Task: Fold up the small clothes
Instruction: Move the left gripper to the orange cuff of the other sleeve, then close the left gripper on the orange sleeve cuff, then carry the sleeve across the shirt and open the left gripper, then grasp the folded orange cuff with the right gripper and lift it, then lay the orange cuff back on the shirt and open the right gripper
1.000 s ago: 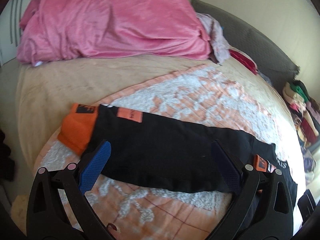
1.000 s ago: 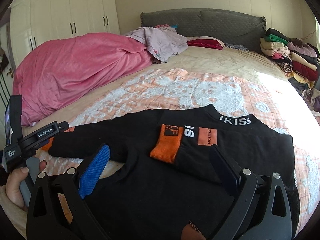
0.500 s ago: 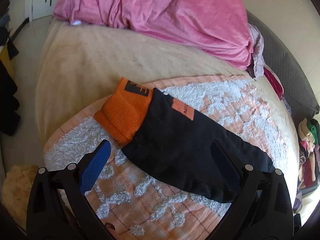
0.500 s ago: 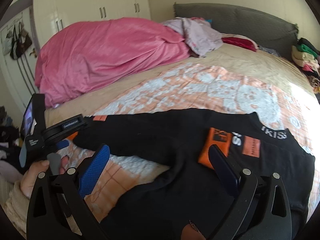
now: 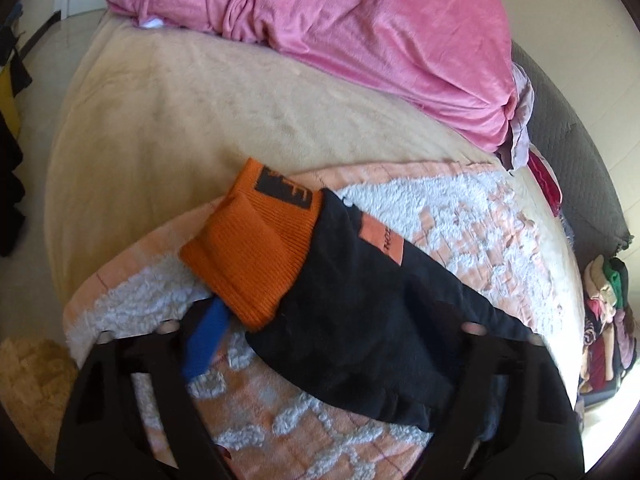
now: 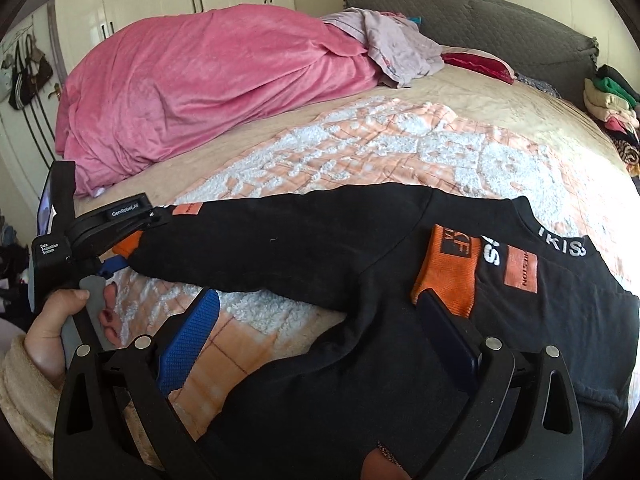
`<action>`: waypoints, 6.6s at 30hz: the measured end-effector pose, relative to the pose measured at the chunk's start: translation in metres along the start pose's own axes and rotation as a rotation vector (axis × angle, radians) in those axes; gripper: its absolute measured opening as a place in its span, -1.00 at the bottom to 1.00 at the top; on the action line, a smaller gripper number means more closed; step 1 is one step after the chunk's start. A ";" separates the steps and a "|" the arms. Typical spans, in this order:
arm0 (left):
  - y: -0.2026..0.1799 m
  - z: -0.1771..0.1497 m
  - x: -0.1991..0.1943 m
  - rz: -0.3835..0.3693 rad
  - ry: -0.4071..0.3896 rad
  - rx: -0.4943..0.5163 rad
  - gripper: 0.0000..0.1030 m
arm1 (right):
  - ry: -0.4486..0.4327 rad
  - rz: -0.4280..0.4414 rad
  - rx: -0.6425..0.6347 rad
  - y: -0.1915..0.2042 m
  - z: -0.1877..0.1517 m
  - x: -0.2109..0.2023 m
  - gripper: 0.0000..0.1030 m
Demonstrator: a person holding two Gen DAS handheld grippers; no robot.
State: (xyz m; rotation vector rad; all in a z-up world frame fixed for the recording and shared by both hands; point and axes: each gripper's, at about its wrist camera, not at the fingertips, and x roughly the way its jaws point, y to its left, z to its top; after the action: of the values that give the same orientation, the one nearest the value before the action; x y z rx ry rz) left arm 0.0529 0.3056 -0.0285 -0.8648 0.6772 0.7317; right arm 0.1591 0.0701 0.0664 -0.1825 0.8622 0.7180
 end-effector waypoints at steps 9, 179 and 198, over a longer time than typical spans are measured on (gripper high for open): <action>0.001 0.004 -0.002 -0.126 0.007 -0.011 -0.67 | -0.048 -0.036 0.105 -0.033 -0.012 -0.020 0.91; -0.246 -0.141 0.009 -0.497 0.148 0.920 0.80 | -0.172 -0.484 0.356 -0.252 -0.068 -0.098 -0.82; -0.255 -0.178 0.019 -0.478 0.252 1.060 0.79 | -0.128 -0.475 0.351 -0.239 -0.072 -0.095 -0.38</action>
State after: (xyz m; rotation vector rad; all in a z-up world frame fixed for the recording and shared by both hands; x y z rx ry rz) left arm 0.2253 0.0462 -0.0213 -0.1027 0.8988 -0.2100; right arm 0.2263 -0.1884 0.0582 -0.0228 0.7702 0.1285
